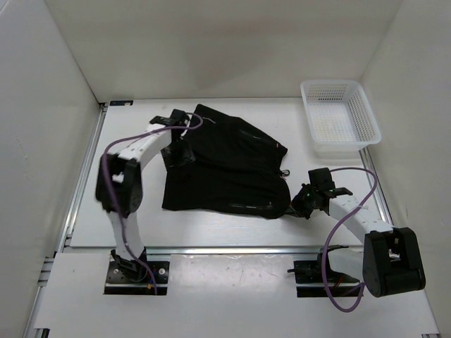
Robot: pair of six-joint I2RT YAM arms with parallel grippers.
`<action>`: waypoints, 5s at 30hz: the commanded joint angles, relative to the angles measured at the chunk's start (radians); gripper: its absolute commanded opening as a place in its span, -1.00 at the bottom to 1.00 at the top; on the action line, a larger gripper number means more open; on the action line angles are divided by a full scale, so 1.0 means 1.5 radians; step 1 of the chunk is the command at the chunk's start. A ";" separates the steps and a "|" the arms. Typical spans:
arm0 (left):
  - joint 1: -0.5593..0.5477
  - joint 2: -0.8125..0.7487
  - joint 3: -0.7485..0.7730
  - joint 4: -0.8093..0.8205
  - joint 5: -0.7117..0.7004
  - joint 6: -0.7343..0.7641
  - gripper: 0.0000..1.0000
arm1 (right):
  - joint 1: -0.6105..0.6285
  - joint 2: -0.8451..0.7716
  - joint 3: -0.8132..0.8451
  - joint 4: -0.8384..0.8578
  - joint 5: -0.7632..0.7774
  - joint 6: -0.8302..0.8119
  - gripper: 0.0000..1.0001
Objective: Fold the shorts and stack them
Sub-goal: Fold the shorts
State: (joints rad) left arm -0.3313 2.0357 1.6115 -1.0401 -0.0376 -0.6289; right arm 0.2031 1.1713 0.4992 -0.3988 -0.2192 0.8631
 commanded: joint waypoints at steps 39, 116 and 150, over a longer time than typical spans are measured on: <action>0.100 -0.303 -0.470 0.157 -0.025 -0.125 -0.05 | -0.002 -0.012 0.030 -0.040 0.035 -0.055 -1.00; 0.081 -0.392 -0.001 -0.050 -0.061 -0.079 -0.79 | -0.002 -0.114 0.366 -0.390 0.140 -0.135 -1.00; 0.081 0.042 0.110 0.086 0.091 0.077 1.00 | -0.054 0.248 0.368 -0.125 -0.010 -0.131 0.89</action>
State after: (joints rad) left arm -0.2123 2.0682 1.8000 -0.9363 0.0734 -0.5201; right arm 0.1223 1.5200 1.0477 -0.6888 -0.1551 0.6518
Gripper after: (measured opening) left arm 0.990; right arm 0.941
